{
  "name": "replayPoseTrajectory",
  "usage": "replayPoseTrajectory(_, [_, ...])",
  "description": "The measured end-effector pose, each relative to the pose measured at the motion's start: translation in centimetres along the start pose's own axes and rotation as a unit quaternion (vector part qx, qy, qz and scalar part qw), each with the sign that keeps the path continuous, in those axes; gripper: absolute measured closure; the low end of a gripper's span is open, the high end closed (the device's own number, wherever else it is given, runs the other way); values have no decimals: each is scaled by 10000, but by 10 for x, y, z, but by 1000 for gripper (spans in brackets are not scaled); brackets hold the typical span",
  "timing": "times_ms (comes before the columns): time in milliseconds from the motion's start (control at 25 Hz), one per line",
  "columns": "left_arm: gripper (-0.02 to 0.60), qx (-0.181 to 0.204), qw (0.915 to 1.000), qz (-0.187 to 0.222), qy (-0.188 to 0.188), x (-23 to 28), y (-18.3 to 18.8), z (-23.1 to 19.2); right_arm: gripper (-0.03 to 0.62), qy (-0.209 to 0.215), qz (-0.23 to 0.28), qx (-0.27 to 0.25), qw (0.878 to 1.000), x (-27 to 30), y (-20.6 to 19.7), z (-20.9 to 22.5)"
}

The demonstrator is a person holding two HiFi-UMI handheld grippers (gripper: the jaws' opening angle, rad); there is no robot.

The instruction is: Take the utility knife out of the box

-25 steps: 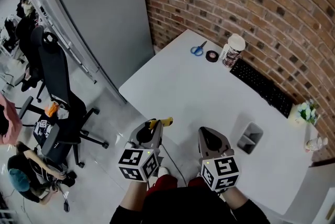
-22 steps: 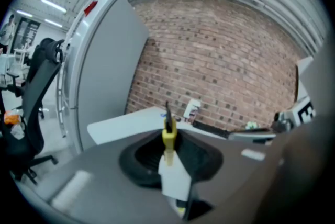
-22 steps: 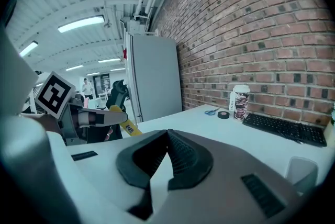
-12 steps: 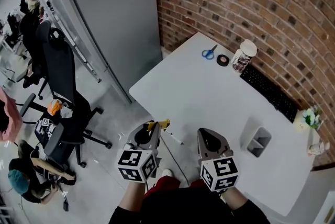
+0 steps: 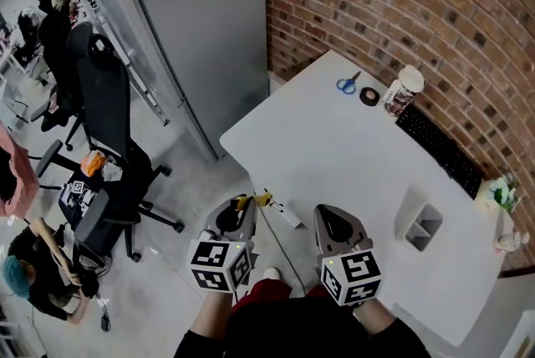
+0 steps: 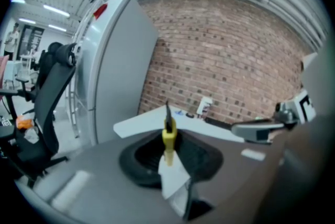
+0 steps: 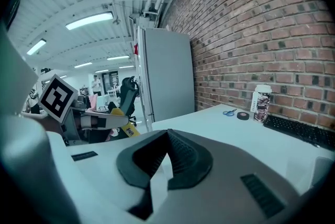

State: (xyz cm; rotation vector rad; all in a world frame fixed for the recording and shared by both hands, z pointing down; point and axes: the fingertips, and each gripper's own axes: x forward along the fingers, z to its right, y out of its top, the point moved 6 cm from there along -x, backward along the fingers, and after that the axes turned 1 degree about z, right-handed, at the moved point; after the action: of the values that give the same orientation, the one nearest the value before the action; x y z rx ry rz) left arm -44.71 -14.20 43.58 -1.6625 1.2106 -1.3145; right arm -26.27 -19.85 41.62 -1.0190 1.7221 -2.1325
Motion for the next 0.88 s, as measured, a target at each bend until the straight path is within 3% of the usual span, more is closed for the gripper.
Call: replayPoseTrajectory(880, [520, -26, 10000, 16, 69, -31, -8, -31, 586, 150, -103, -21, 9998, 5, -10, -43])
